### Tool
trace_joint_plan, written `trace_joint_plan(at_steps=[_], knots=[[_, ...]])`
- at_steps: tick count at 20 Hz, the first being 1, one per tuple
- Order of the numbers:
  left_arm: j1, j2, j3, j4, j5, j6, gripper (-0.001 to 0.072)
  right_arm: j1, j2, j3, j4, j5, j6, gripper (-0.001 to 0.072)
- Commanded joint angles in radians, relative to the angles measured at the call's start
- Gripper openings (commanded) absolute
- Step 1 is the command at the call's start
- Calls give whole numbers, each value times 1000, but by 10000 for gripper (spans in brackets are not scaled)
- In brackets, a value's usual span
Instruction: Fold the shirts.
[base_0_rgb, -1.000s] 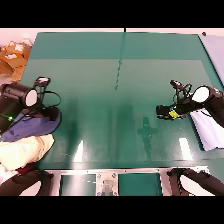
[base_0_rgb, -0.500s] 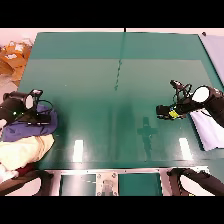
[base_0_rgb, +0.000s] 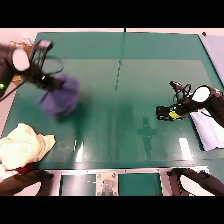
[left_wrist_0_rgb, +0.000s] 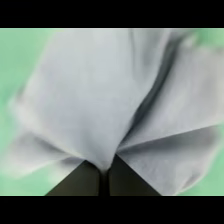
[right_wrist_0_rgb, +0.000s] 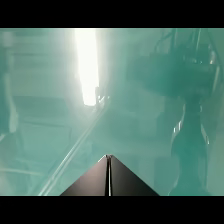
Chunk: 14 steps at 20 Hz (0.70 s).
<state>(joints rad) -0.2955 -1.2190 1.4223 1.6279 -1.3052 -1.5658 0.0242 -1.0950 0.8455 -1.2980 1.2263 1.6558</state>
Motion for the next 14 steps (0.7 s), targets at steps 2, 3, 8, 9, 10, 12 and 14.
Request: trace_joint_plan(at_steps=[2,3,8,9,10,12,14], knots=[[-261,-19,167,-78,60,-5,18,-1,1,24,8,37,1,15],[-294,-49,164,-108,71,-5,19,-1,1,39,8,46,0,15],[-334,-258,130,-341,143,5,637,-2,1,156,3,96,0,388],[-325,-282,134,-314,108,14,637,-6,1,182,0,115,0,404],[-301,-287,135,-288,66,25,637,-14,1,206,-2,129,0,430],[-220,-272,139,-264,-23,30,637,-54,0,220,-1,124,0,443],[-116,-257,138,-262,-104,30,637,-116,-22,219,6,124,-7,442]])
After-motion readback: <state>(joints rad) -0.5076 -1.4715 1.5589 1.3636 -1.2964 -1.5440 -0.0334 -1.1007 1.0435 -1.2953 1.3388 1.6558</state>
